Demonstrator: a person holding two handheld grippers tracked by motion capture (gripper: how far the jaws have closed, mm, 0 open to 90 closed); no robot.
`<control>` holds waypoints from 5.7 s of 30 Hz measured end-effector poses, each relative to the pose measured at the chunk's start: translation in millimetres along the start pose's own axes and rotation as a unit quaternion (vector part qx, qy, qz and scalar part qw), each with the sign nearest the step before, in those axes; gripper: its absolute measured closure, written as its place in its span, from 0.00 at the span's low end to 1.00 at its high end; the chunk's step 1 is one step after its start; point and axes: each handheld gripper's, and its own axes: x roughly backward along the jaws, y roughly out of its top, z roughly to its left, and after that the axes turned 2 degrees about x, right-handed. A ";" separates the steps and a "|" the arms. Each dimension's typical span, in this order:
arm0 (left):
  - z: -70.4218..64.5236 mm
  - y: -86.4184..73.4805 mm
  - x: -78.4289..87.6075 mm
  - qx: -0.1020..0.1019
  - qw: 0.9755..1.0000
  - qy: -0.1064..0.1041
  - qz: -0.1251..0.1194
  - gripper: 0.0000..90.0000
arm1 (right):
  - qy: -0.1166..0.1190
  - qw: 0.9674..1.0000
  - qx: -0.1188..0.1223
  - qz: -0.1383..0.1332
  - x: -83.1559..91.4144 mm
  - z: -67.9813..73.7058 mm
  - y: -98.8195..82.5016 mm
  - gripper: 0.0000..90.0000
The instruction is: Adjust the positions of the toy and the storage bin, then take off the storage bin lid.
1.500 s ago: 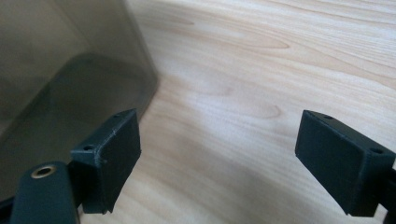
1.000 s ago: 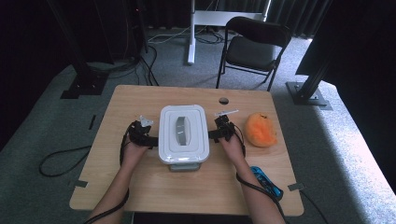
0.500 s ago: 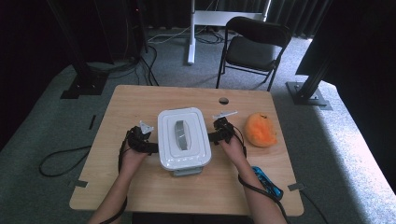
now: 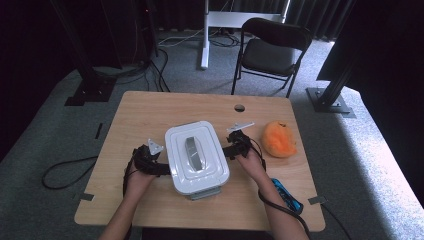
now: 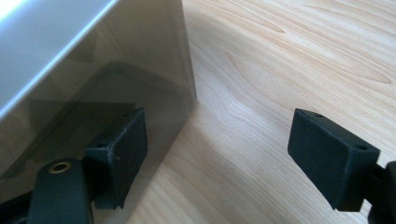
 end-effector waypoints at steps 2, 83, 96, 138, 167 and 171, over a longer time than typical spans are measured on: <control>-1.2 -2.8 4.4 0.000 1.000 0.001 -0.001 0.01 | 0.007 1.000 0.001 0.001 -0.2 2.1 -0.5 0.21; 4.1 -48.4 2.9 0.001 0.998 -0.070 -0.006 0.01 | 0.015 1.000 0.009 -0.015 60.0 -27.6 -44.9 0.16; 46.2 -82.2 21.0 0.032 0.999 -0.032 0.014 0.01 | 0.013 0.998 -0.001 -0.059 101.2 -29.2 -48.8 0.15; 59.4 -93.0 19.0 0.062 0.998 -0.017 0.029 0.01 | 0.057 0.994 0.035 -0.083 122.2 69.4 12.0 0.13; 59.5 -93.0 19.1 0.061 0.998 -0.017 0.029 0.01 | 0.012 0.999 0.044 -0.021 79.0 114.2 24.6 0.17; 59.4 -93.0 19.1 0.061 0.998 -0.017 0.029 0.01 | 0.000 0.999 0.050 -0.017 77.0 118.5 25.2 0.26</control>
